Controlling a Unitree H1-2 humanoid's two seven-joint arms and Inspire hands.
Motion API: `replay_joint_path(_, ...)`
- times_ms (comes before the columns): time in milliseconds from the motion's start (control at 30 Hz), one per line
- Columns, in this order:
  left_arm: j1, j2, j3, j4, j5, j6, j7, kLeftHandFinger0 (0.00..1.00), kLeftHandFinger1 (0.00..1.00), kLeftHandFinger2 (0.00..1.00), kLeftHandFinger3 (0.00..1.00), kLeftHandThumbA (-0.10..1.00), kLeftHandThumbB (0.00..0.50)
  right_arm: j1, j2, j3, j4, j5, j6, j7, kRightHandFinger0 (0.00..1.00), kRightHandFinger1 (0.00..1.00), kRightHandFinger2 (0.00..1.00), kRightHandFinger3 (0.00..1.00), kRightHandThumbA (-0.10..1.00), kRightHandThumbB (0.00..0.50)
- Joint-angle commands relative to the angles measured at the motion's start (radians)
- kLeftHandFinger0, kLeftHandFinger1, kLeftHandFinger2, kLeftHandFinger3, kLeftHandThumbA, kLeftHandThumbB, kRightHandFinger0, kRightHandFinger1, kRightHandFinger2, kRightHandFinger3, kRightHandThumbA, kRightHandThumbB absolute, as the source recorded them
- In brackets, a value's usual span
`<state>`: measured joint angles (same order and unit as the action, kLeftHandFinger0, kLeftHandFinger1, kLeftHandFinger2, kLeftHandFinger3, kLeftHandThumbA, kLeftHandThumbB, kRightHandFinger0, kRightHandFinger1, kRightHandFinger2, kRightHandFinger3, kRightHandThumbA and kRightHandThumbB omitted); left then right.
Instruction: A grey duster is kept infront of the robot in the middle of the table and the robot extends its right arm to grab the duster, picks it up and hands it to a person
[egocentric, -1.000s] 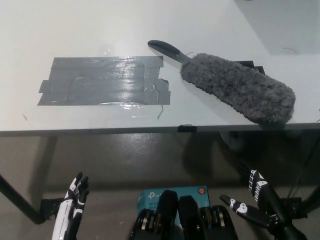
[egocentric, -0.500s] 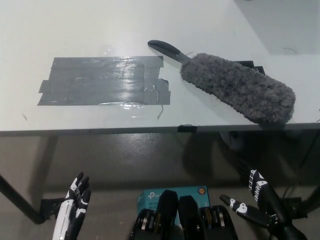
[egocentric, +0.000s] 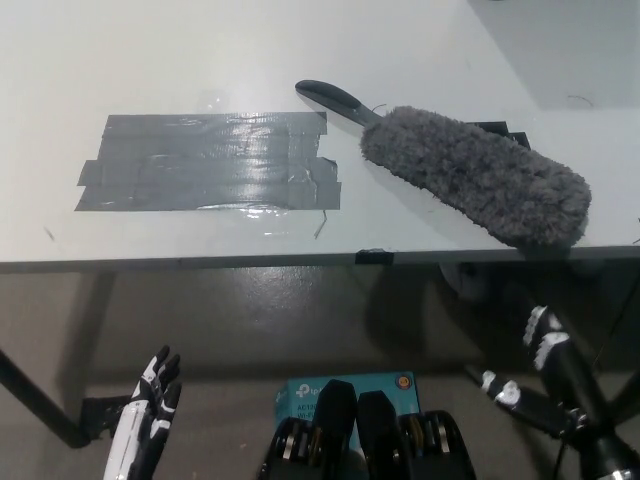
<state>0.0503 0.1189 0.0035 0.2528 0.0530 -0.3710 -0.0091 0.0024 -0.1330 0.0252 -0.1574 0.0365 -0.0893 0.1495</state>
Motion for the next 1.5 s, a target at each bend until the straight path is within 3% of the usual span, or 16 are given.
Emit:
replay_joint_path(0, -0.007, 0.016, -0.002, -0.011, -0.012, -0.061, -0.018, 1.00, 1.00, 1.00, 1.00, 0.88, 0.374, -0.053, -0.024, -0.035, -0.130, -0.044, -0.026, -0.031, 1.00, 1.00, 1.00, 1.00, 0.98, 0.366)
replay_joint_path(100, -0.005, 0.015, -0.001, -0.013, -0.020, -0.057, -0.023, 1.00, 1.00, 1.00, 1.00, 0.87, 0.393, -0.105, -0.051, -0.055, -0.197, -0.082, 0.056, -0.036, 1.00, 1.00, 1.00, 1.00, 0.96, 0.375)
replay_joint_path(167, -0.002, 0.015, -0.003, -0.011, -0.013, -0.063, -0.024, 1.00, 1.00, 1.00, 1.00, 0.88, 0.395, -0.166, -0.080, -0.070, -0.223, -0.105, 0.107, -0.033, 1.00, 1.00, 1.00, 1.00, 0.95, 0.348)
replay_joint_path(333, 0.000, 0.011, 0.001, -0.013, -0.027, -0.056, -0.032, 1.00, 1.00, 1.00, 1.00, 0.86, 0.425, -0.305, -0.144, -0.078, -0.197, -0.126, 0.260, -0.006, 1.00, 1.00, 1.00, 1.00, 0.96, 0.386)
replay_joint_path(533, -0.005, 0.011, 0.002, -0.015, -0.019, -0.053, -0.031, 1.00, 1.00, 1.00, 1.00, 0.86, 0.433, -0.502, -0.217, -0.008, -0.041, -0.196, 0.405, 0.039, 1.00, 1.00, 1.00, 1.00, 0.92, 0.358)
replay_joint_path(733, -0.005, 0.009, 0.001, -0.017, -0.018, -0.050, -0.035, 1.00, 1.00, 1.00, 1.00, 0.87, 0.441, -0.641, -0.255, 0.109, 0.168, -0.313, 0.456, 0.053, 1.00, 1.00, 1.00, 1.00, 0.94, 0.377)
replay_joint_path(1067, -0.008, 0.014, 0.000, -0.026, -0.001, -0.051, -0.031, 1.00, 1.00, 1.00, 1.00, 0.88, 0.432, -0.866, -0.233, 0.257, 0.576, -0.392, 0.478, 0.048, 1.00, 1.00, 1.00, 1.00, 0.99, 0.423)
replay_joint_path(1233, -0.007, 0.011, 0.000, -0.032, -0.009, -0.041, -0.034, 1.00, 1.00, 1.00, 1.00, 0.87, 0.444, -0.954, -0.215, 0.322, 0.768, -0.420, 0.461, 0.061, 1.00, 1.00, 1.00, 1.00, 1.00, 0.456)
replay_joint_path(1367, -0.011, 0.013, -0.001, -0.032, 0.005, -0.044, -0.029, 1.00, 1.00, 1.00, 1.00, 0.89, 0.444, -1.008, -0.194, 0.356, 0.886, -0.435, 0.436, 0.055, 1.00, 1.00, 1.00, 1.00, 1.00, 0.455)
replay_joint_path(1400, -0.013, 0.014, -0.002, -0.032, 0.006, -0.045, -0.030, 1.00, 1.00, 1.00, 1.00, 0.89, 0.445, -1.025, -0.192, 0.379, 0.922, -0.454, 0.422, 0.053, 1.00, 1.00, 1.00, 1.00, 1.00, 0.495)
replay_joint_path(1467, -0.016, 0.013, -0.002, -0.030, 0.002, -0.048, -0.032, 1.00, 1.00, 1.00, 1.00, 0.88, 0.446, -1.048, -0.188, 0.411, 0.971, -0.480, 0.408, 0.050, 1.00, 1.00, 1.00, 1.00, 1.00, 0.500)
